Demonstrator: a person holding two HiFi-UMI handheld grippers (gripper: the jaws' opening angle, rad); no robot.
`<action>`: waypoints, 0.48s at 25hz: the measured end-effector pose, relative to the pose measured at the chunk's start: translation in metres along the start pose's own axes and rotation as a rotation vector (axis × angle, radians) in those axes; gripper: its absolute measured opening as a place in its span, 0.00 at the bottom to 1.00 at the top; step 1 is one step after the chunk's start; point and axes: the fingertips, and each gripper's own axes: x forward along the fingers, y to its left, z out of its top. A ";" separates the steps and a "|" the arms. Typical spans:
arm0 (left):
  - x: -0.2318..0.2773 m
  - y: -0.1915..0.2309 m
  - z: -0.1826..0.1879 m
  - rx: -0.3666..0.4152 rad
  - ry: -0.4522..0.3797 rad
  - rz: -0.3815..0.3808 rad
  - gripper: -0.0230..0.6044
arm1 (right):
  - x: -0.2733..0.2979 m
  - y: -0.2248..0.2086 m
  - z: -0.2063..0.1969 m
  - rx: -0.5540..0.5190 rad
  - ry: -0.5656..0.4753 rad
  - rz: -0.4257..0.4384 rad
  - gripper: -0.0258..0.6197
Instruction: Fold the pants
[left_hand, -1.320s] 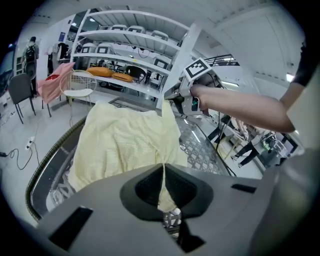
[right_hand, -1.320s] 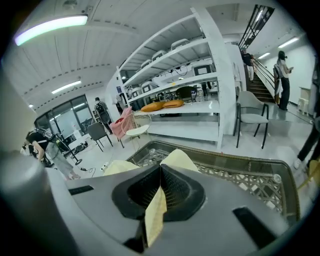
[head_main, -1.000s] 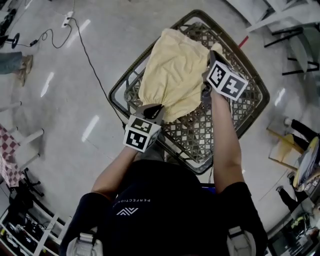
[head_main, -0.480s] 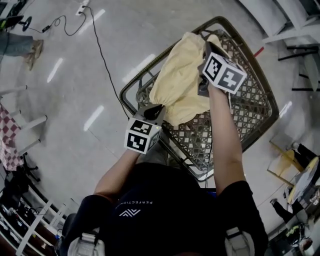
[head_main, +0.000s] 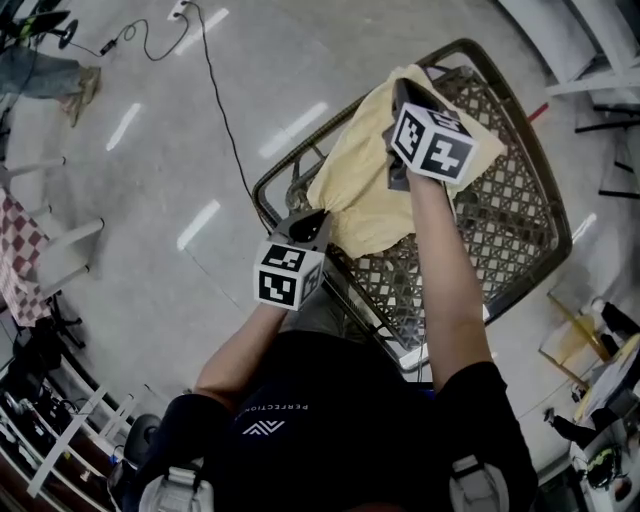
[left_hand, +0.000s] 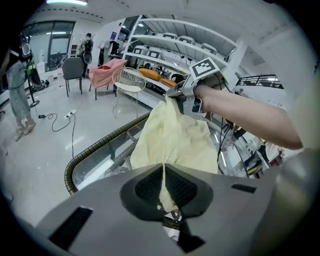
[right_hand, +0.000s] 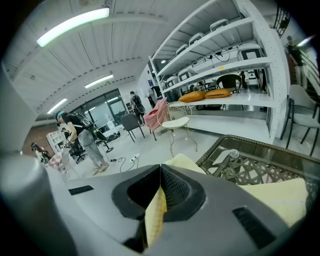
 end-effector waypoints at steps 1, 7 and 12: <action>0.000 0.003 0.000 -0.004 0.002 0.010 0.06 | 0.004 0.003 -0.001 0.004 0.002 0.009 0.10; 0.000 0.011 -0.005 0.005 0.006 0.040 0.06 | 0.022 0.004 -0.016 0.017 0.039 0.010 0.10; 0.000 0.015 -0.009 0.005 0.014 0.042 0.06 | 0.030 0.003 -0.022 0.015 0.054 0.020 0.10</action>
